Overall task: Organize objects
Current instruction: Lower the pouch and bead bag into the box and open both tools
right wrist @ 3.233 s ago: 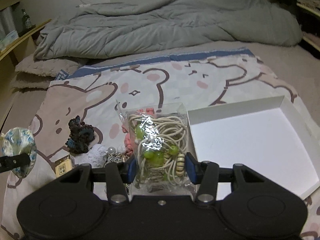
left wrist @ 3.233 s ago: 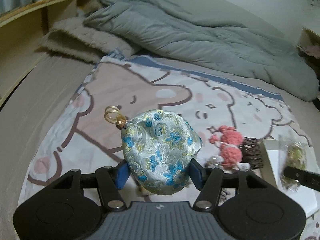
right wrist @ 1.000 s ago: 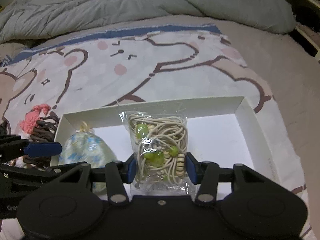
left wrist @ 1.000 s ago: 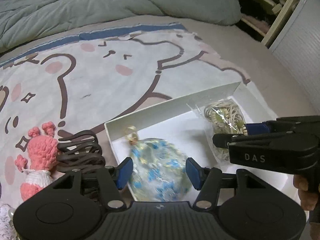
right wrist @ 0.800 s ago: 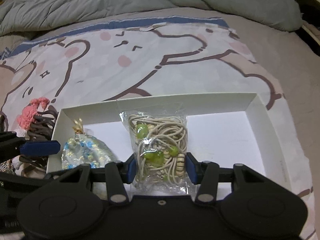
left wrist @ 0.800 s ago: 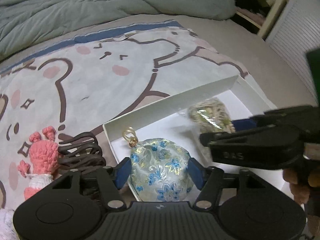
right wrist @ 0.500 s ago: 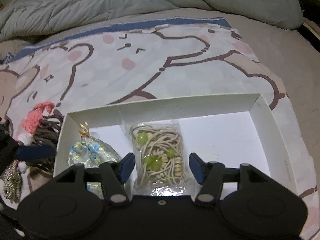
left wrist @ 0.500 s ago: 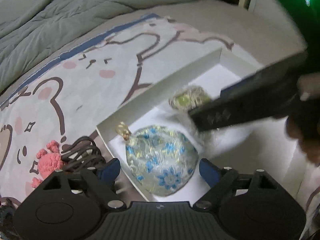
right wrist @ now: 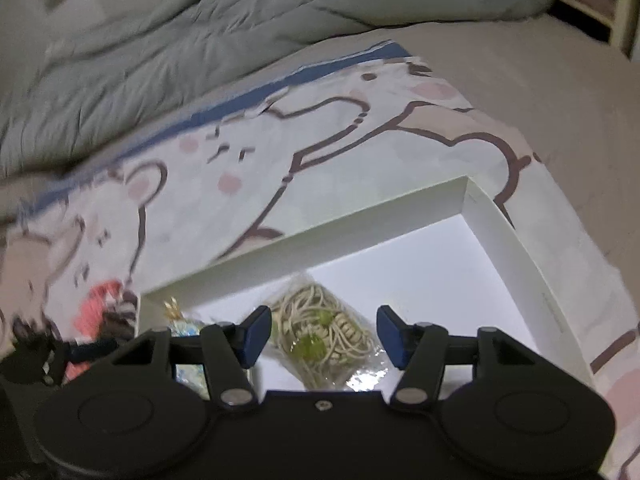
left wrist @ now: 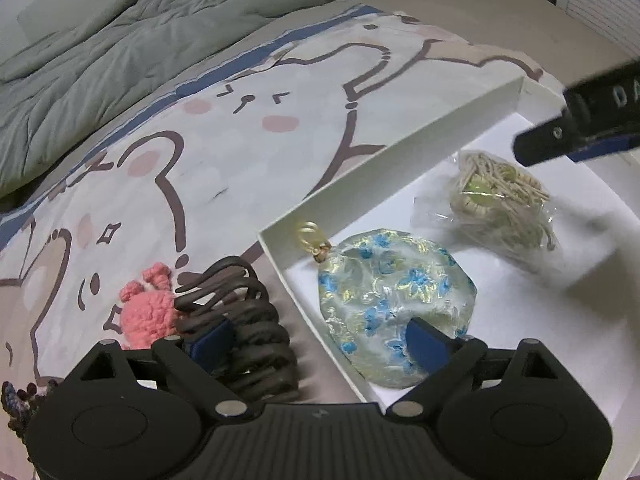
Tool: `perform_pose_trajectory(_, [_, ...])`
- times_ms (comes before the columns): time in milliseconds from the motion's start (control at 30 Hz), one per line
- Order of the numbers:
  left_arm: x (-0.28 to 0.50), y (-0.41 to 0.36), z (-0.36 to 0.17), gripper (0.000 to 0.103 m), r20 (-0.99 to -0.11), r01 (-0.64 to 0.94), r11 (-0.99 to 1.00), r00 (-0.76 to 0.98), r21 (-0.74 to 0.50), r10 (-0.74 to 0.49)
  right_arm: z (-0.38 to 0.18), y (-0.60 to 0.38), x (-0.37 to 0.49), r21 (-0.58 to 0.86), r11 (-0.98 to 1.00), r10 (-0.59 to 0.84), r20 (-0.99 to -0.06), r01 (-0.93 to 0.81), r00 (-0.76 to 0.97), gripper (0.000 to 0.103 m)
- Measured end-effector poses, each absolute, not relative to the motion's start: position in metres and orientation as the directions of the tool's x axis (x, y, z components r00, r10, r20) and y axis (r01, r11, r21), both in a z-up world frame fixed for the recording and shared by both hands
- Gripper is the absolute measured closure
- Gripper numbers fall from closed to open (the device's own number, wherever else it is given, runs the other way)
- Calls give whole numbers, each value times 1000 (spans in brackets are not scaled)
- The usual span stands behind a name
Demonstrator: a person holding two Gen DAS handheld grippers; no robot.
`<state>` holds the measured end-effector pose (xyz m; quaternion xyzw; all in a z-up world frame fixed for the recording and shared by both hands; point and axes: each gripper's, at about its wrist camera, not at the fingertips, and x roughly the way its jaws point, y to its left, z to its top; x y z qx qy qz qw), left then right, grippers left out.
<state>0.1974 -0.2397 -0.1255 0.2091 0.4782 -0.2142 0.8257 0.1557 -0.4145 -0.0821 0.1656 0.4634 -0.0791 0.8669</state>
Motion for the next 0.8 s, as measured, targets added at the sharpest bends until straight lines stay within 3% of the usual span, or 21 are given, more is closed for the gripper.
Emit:
perform_pose_trajectory(200, [188,-241,-116,9,-886,622,781,391,55,-249,-105,-421,163,108,929,-68,-890,354,450,46])
perform_pose_trajectory(500, [184,-247,-125,7,-890,639,760,409,121,-202,-124,-406,175,218,916,77,-918,335,388,46])
perform_pose_trajectory(700, [193,-238,-123,7,-892,607,789,405,98,-202,-90,-392,168,108,947,-50,-881,304,471,46])
perform_pose_trajectory(767, [195,-236,-122,7,-890,596,798,406,85,-208,-82,-392,166,162,943,-16,-851,292,524,50])
perform_pose_trajectory(800, [195,-235,-121,7,-889,591,803,405,78,-212,-82,-393,166,193,940,11,-841,282,540,60])
